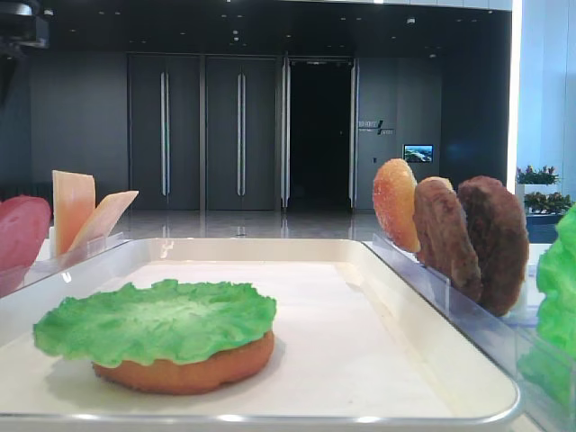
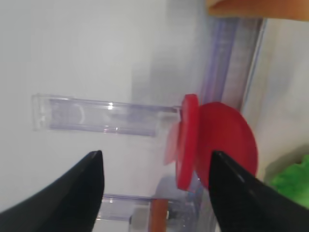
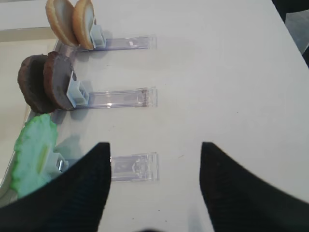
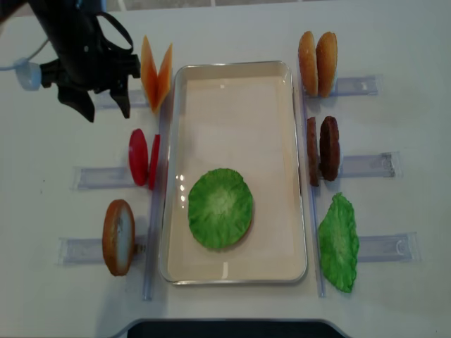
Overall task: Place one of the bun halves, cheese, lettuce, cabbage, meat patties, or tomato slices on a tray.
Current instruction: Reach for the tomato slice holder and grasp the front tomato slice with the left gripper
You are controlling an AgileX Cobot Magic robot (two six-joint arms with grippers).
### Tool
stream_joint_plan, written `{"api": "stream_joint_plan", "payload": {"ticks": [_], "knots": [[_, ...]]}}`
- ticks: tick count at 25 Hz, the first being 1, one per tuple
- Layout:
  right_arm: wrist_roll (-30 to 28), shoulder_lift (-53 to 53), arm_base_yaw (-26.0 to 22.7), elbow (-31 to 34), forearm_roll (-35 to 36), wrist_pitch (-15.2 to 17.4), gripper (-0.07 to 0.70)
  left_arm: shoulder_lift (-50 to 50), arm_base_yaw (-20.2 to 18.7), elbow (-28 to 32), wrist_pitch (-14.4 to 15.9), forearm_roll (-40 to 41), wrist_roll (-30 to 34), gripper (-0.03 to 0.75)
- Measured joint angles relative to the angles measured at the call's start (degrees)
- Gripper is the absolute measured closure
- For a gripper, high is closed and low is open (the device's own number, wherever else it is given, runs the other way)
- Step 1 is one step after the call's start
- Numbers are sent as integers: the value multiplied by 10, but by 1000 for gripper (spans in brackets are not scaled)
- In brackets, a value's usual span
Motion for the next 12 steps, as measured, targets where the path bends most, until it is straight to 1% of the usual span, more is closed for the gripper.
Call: {"api": "stream_joint_plan", "payload": {"ticks": [7,12], "knots": [[0,0,0,0,0,0,213,0,-87,0,0,0,-74,199],[0,0,0,0,0,0,213,0,-131,0,0,4,-112,199]]}}
